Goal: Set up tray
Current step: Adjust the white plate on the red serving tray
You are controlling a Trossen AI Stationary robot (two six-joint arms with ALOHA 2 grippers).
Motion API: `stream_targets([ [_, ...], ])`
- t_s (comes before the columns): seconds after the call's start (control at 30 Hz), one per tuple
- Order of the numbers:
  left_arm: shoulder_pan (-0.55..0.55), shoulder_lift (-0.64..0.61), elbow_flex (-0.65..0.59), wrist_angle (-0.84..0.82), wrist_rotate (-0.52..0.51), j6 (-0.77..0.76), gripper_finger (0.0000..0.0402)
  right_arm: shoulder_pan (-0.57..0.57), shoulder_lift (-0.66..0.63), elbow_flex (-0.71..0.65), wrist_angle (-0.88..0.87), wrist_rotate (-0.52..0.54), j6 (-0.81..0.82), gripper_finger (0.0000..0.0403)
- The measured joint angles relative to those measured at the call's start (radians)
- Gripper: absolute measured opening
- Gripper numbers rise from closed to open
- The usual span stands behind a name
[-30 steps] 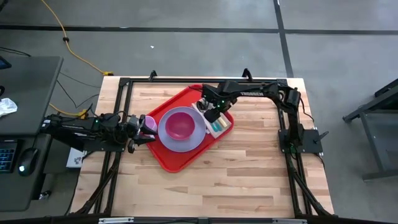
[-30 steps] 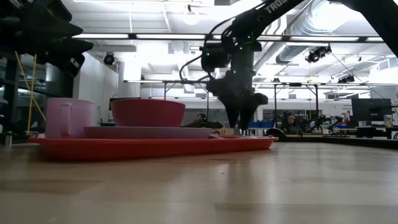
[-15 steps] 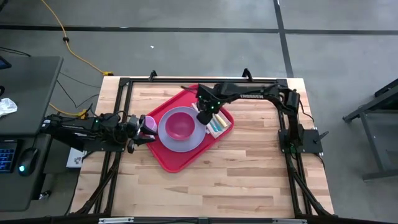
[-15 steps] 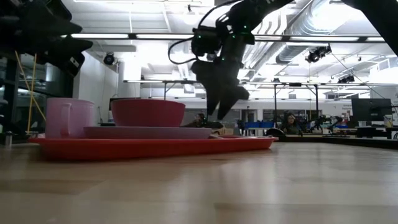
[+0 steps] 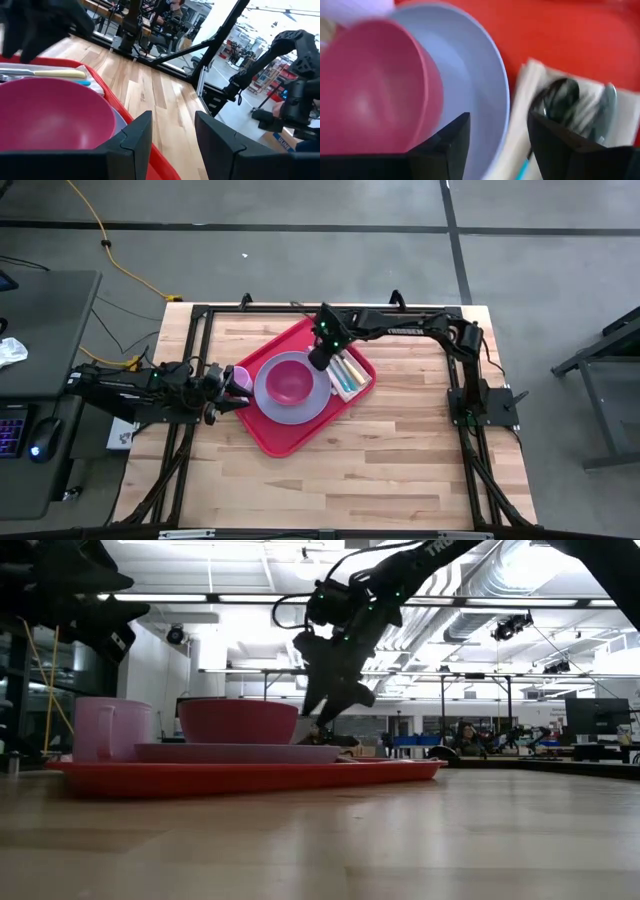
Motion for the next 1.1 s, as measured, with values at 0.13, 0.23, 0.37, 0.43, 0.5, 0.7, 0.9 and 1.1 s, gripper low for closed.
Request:
stream_targets([
  [0.13, 0.0, 0.0, 0.0, 0.0, 0.0, -0.017, 0.0179, -0.033, 0.01, 0.0, 0.037, -0.072, 0.002, 0.0172],
  [0.23, 0.0, 0.0, 0.0, 0.001, 0.0, -0.017, 0.0179, -0.054, 0.012, 0.0, 0.049, -0.111, 0.005, 0.0173],
  [0.37, 0.0, 0.0, 0.0, 0.003, -0.007, -0.02, 0.0179, -0.07, 0.012, 0.0, 0.082, -0.124, 0.0, 0.0177],
  [0.43, 0.0, 0.0, 0.0, 0.003, -0.016, -0.021, 0.0179, -0.074, 0.012, 0.0, 0.102, -0.141, -0.006, 0.0176],
  [0.5, 0.0, 0.0, 0.0, 0.003, -0.024, -0.021, 0.0179, -0.076, 0.012, 0.0, 0.1, -0.141, -0.03, 0.0175],
  [0.7, 0.0, 0.0, 0.0, 0.002, -0.026, -0.02, 0.0179, -0.075, 0.013, 0.001, 0.099, -0.143, -0.076, 0.0173],
  [0.9, 0.0, 0.0, 0.0, 0.002, -0.027, -0.02, 0.0179, -0.075, 0.013, 0.001, 0.098, -0.169, -0.116, 0.0172],
  [1.1, 0.0, 0.0, 0.0, 0.001, -0.028, -0.021, 0.0179, -0.066, 0.014, 0.088, 0.037, -0.172, -0.198, 0.0174],
])
